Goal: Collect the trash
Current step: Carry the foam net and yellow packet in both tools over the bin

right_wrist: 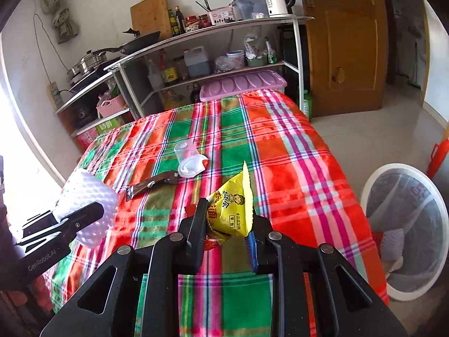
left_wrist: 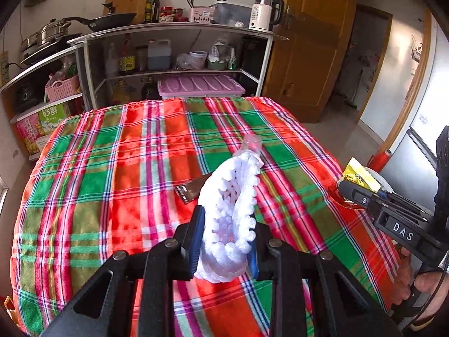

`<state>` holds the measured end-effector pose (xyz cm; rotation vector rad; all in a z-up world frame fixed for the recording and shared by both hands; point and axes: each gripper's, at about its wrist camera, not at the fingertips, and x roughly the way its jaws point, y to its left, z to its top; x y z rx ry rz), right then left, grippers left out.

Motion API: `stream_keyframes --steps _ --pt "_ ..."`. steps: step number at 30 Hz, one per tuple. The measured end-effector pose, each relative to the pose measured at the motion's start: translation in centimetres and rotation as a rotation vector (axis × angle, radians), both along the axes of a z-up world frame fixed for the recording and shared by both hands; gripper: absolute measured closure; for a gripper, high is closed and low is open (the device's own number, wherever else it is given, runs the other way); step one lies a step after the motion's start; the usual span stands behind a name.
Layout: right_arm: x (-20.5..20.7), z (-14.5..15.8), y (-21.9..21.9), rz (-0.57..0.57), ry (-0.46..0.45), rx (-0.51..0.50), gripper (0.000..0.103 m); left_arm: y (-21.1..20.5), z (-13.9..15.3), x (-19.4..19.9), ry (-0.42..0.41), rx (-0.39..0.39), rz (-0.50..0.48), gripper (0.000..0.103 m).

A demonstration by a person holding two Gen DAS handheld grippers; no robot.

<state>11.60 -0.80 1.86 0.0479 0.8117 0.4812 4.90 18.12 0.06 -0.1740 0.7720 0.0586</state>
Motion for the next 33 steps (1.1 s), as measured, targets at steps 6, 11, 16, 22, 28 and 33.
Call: stream_keyframes --steps 6,11,16,22,28,33 --pt "-0.2 0.2 -3.9 -0.069 -0.008 0.001 0.078 -3.7 0.5 1.1 -0.004 0.006 -0.067 0.075" --pt "-0.2 0.4 -7.1 -0.126 -0.018 0.000 0.078 -7.3 0.8 2.3 -0.009 0.009 -0.131 0.075" --pt "-0.2 0.5 -11.4 -0.201 -0.020 0.009 0.078 -11.4 1.1 3.8 -0.015 0.003 -0.208 0.075" --pt "-0.5 0.5 -16.7 -0.294 -0.019 -0.001 0.078 -17.3 1.0 5.5 -0.005 0.002 -0.317 0.075" --pt "-0.5 0.1 -21.0 -0.372 -0.011 -0.036 0.078 -22.9 0.6 6.8 0.009 0.007 -0.402 0.075" --pt "-0.1 -0.7 -23.6 -0.414 0.014 -0.053 0.078 -26.2 0.1 8.1 0.032 0.023 -0.447 0.075"
